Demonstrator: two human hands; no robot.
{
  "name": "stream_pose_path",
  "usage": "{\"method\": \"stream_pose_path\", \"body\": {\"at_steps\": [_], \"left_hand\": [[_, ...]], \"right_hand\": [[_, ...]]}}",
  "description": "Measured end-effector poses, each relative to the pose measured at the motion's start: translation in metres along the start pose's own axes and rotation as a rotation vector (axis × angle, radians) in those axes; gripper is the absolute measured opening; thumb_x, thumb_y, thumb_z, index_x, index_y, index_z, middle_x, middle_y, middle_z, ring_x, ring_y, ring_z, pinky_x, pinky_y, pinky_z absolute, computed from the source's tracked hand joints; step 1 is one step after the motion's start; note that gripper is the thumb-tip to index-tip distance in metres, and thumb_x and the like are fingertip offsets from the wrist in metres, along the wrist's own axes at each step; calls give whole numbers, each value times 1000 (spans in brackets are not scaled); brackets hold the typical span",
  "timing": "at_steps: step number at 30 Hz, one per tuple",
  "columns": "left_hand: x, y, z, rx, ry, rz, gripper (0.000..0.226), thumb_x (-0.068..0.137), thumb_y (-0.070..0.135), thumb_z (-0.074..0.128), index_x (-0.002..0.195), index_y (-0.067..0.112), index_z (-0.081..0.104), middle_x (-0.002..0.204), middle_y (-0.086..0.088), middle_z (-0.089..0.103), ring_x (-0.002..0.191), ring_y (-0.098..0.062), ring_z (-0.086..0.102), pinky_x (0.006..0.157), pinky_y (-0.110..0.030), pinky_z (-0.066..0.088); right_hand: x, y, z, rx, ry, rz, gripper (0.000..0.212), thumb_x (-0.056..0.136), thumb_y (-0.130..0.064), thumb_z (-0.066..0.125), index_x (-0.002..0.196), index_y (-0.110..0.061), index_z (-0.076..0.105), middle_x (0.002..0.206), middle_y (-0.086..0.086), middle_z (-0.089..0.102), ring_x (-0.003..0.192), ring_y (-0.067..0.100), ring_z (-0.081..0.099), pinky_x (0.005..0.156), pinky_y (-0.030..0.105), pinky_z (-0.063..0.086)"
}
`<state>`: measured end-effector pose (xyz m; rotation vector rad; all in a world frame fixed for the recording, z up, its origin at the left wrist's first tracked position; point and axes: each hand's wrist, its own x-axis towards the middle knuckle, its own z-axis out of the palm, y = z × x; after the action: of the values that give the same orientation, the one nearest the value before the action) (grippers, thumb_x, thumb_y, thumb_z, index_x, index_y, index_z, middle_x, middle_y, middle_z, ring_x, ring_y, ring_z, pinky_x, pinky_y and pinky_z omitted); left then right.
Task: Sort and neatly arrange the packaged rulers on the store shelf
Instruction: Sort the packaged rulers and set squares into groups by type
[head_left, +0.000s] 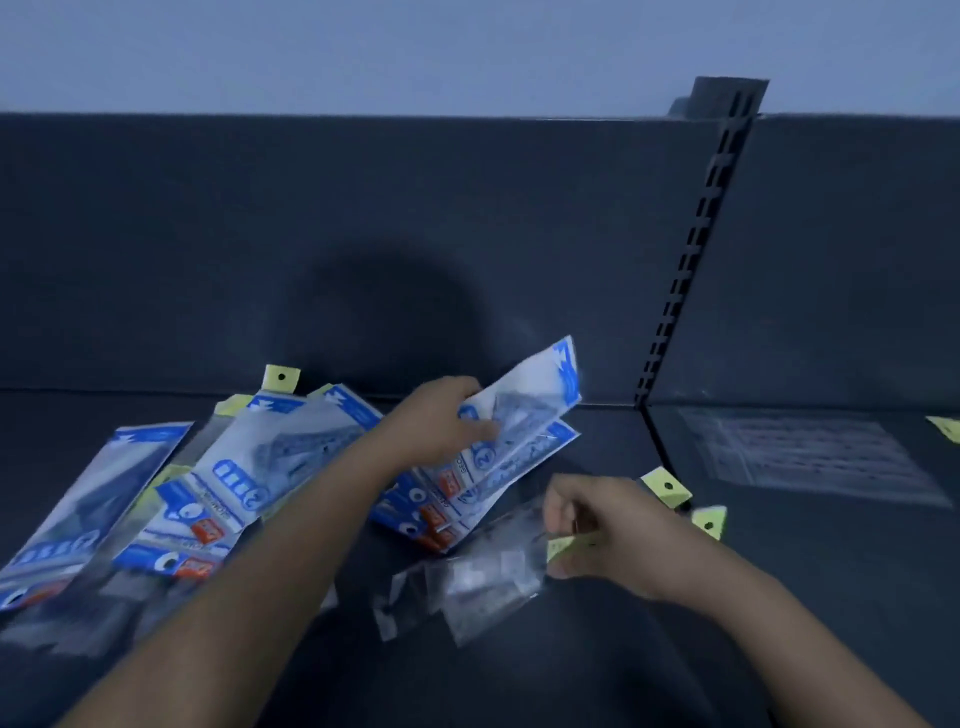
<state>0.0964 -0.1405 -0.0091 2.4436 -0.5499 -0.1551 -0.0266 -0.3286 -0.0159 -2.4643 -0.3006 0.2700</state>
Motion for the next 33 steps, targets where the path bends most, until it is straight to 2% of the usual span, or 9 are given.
{"method": "stream_pose_path", "body": {"at_steps": [3, 6, 9, 12, 17, 21, 27, 30, 33], "left_hand": [[-2, 4, -19, -98, 32, 103, 14, 88, 27, 66, 85, 18, 56, 73, 7, 58, 57, -3, 50, 54, -23, 38], [-5, 12, -34, -219, 17, 177, 13, 87, 21, 67, 83, 21, 55, 66, 11, 58, 54, -1, 51, 57, -25, 40], [-7, 24, -37, -305, -19, 203, 12, 86, 16, 67, 87, 13, 56, 72, -1, 64, 60, -10, 56, 61, -29, 44], [-6, 42, -27, -376, -36, 212, 13, 86, 16, 68, 90, 12, 57, 75, -3, 67, 59, -11, 59, 56, -28, 46], [-3, 87, 7, -495, -105, 276, 18, 86, 7, 67, 95, 17, 57, 80, -3, 70, 62, -11, 63, 56, -25, 50], [4, 135, 42, -463, -81, 298, 23, 83, 4, 66, 97, 22, 63, 86, -2, 73, 71, -17, 68, 64, -30, 53], [22, 237, 132, -452, 79, 231, 5, 81, 12, 71, 82, 7, 70, 73, -10, 72, 57, -8, 62, 49, -16, 45], [29, 293, 181, -521, 191, 180, 12, 86, 25, 70, 80, 14, 71, 62, 5, 69, 51, -2, 61, 43, -12, 41], [30, 345, 218, -577, 290, 117, 10, 87, 30, 69, 83, 21, 72, 65, 7, 71, 51, -3, 63, 39, -13, 40]], "right_hand": [[-5, -9, -4, 68, 63, 5, 24, 78, -8, 75, 72, -27, 61, 78, -1, 67, 64, 5, 56, 64, 25, 46], [-15, -12, -8, 60, 164, 17, 26, 83, -10, 71, 73, -32, 63, 76, -6, 67, 68, 9, 59, 68, 30, 48], [-32, -10, -19, 74, 255, 65, 18, 85, -12, 70, 76, -27, 68, 76, -7, 68, 71, 11, 61, 70, 30, 49], [-57, 2, -36, 101, 335, 124, 13, 85, -9, 69, 78, -21, 71, 75, 2, 69, 67, 13, 60, 65, 25, 48], [-109, 39, -63, 152, 384, 190, 11, 86, -7, 68, 83, -16, 73, 74, 0, 71, 65, 2, 60, 63, 15, 47], [-149, 90, -88, 143, 406, 206, 11, 86, -6, 68, 81, -15, 73, 71, -7, 69, 65, -1, 60, 64, 15, 47], [-223, 211, -149, 110, 427, 155, 11, 85, -9, 69, 80, -17, 73, 74, -2, 70, 67, 5, 62, 66, 23, 51], [-254, 278, -190, 130, 397, 98, 11, 85, -9, 69, 80, -18, 74, 73, 1, 69, 62, 6, 59, 60, 22, 50], [-277, 327, -225, 204, 375, 58, 9, 85, -8, 69, 82, -15, 74, 62, -11, 64, 54, 2, 54, 54, 16, 44]]}}
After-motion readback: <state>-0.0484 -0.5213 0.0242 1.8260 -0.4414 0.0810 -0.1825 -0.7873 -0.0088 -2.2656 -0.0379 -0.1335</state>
